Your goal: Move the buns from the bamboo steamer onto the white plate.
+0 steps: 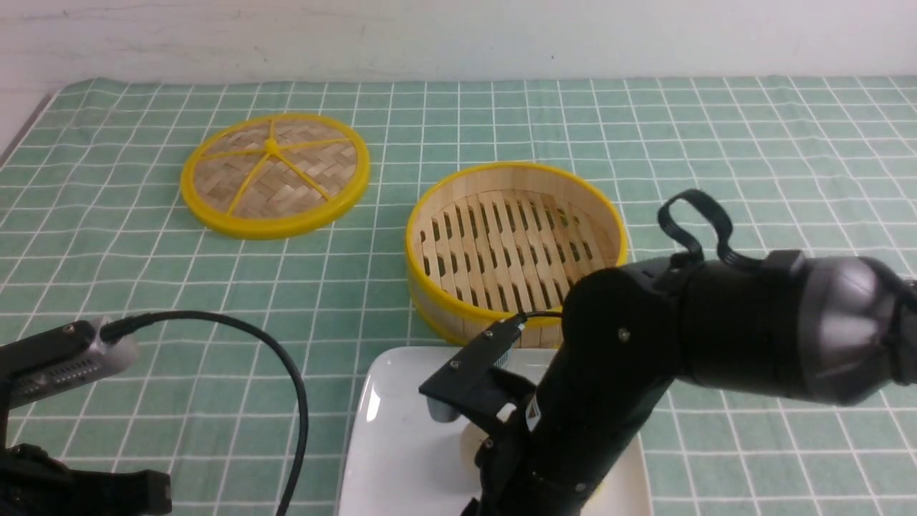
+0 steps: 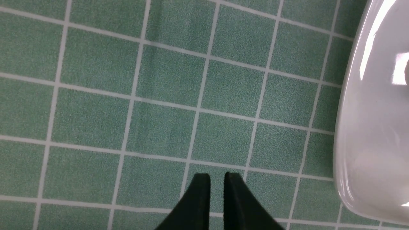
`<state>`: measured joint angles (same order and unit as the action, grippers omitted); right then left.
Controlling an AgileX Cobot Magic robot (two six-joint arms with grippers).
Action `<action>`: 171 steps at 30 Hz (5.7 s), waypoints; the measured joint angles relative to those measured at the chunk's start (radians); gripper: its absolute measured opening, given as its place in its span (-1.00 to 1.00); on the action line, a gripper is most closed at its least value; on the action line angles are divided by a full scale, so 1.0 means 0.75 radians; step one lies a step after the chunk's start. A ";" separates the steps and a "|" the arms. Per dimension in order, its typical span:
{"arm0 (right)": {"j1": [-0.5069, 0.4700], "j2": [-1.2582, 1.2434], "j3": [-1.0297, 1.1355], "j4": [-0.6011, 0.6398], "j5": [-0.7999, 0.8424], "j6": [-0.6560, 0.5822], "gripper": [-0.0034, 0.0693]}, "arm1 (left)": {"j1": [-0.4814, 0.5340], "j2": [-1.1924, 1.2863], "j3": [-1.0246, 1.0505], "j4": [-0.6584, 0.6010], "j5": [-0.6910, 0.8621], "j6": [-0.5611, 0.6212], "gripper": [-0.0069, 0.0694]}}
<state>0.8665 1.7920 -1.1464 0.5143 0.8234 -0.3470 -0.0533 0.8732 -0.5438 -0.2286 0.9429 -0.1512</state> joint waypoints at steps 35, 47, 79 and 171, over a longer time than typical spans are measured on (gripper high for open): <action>-0.325 -1.653 0.586 -0.527 -0.143 0.426 -0.94 | 0.000 0.000 0.000 0.006 -0.002 0.000 -0.48; -0.325 -1.818 1.055 -0.522 -0.840 0.434 -0.93 | 0.000 0.000 0.000 0.008 -0.005 0.000 -0.47; -0.546 -2.027 1.194 -0.540 -0.861 0.434 -0.88 | 0.000 0.000 0.000 0.104 -0.016 0.000 -0.42; -1.001 -2.402 1.544 -0.777 -0.557 0.434 -0.58 | 0.000 -0.804 0.250 -0.413 -0.583 0.353 -0.76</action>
<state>0.1157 -0.0096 0.0115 -0.0684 0.4058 -0.0218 -0.0533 0.2705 -0.3559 -0.5380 0.5055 0.1133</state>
